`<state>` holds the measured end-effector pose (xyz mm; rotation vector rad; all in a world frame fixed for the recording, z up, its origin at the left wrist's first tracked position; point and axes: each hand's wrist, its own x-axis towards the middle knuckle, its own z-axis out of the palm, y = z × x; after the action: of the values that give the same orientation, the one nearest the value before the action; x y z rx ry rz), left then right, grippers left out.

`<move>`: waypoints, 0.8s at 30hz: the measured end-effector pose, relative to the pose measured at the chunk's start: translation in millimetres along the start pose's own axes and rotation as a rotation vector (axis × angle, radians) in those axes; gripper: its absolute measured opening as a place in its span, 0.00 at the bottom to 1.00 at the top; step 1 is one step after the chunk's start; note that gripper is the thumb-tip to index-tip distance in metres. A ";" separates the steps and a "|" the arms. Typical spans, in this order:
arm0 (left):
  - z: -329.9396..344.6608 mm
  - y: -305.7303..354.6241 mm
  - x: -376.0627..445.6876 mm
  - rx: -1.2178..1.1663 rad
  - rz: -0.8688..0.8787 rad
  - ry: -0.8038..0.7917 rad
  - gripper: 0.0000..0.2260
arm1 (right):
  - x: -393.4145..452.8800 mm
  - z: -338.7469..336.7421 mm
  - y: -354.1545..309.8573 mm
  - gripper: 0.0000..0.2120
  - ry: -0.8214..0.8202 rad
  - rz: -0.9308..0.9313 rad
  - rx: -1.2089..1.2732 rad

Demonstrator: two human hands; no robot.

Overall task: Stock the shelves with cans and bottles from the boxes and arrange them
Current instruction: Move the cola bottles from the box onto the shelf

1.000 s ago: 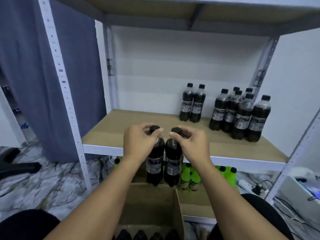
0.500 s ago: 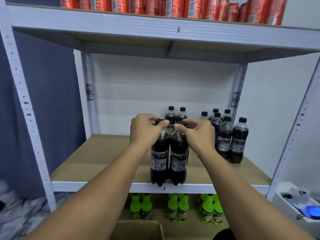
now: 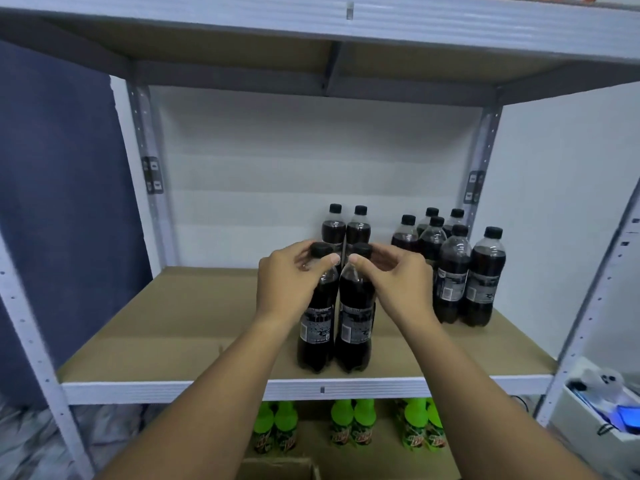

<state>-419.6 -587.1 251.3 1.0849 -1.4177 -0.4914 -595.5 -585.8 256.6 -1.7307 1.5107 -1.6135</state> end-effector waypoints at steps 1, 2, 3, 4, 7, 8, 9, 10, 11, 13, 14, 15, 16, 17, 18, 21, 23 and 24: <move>0.5 -6.3 -6.1 -0.042 -0.023 -0.011 0.22 | -6.3 -0.8 4.6 0.28 0.015 0.008 0.059; 0.4 -14.4 -13.6 -0.082 -0.043 -0.018 0.31 | -14.4 -1.2 11.5 0.29 0.025 0.022 0.100; -0.3 -24.9 -22.3 -0.107 -0.054 -0.030 0.36 | -23.6 -1.4 18.6 0.28 0.022 0.032 0.144; -1.8 -36.2 -33.4 -0.121 -0.061 -0.050 0.38 | -33.5 -0.7 29.8 0.28 -0.002 0.055 0.158; -0.6 -67.6 -66.6 -0.085 -0.092 -0.127 0.25 | -57.6 3.2 65.0 0.28 -0.150 0.112 0.097; 1.1 -73.2 -74.2 -0.061 -0.101 -0.128 0.22 | -61.1 3.5 73.7 0.29 -0.193 0.117 0.037; 2.9 -78.7 -79.2 -0.040 -0.111 -0.112 0.21 | -62.1 4.6 82.3 0.28 -0.220 0.115 -0.009; 4.2 -84.5 -81.3 -0.024 -0.118 -0.093 0.21 | -62.4 5.1 85.2 0.28 -0.234 0.117 -0.045; 5.5 -89.0 -81.0 -0.015 -0.119 -0.082 0.23 | -60.7 6.5 88.8 0.27 -0.237 0.114 -0.054; 8.3 -97.1 -73.7 -0.005 -0.123 -0.083 0.27 | -53.5 11.0 94.1 0.30 -0.236 0.108 -0.067; 9.9 -101.8 -68.6 0.004 -0.124 -0.086 0.28 | -49.0 14.8 95.6 0.34 -0.230 0.097 -0.083; 12.0 -105.4 -63.2 0.009 -0.121 -0.091 0.28 | -44.1 19.4 99.0 0.36 -0.232 0.086 -0.086; 14.4 -109.3 -57.7 0.010 -0.118 -0.090 0.27 | -38.9 23.9 102.3 0.36 -0.237 0.093 -0.080; 17.5 -113.4 -51.7 0.003 -0.119 -0.090 0.27 | -33.2 28.8 106.3 0.34 -0.242 0.107 -0.065; 20.6 -117.1 -44.8 -0.009 -0.124 -0.091 0.26 | -27.4 33.4 108.6 0.31 -0.243 0.120 -0.058; 29.5 -132.3 -22.7 -0.032 -0.133 -0.077 0.23 | -5.6 48.2 119.8 0.28 -0.221 0.117 -0.043; 35.3 -141.9 -6.7 -0.031 -0.128 -0.059 0.23 | 9.8 58.1 126.0 0.28 -0.217 0.123 -0.026; 39.2 -147.8 1.0 -0.035 -0.121 -0.048 0.23 | 17.2 62.6 129.5 0.27 -0.213 0.130 -0.018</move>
<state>-409.1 -669.5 123.0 1.1416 -1.3859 -0.6308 -603.9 -674.5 142.4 -1.7139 1.5046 -1.3114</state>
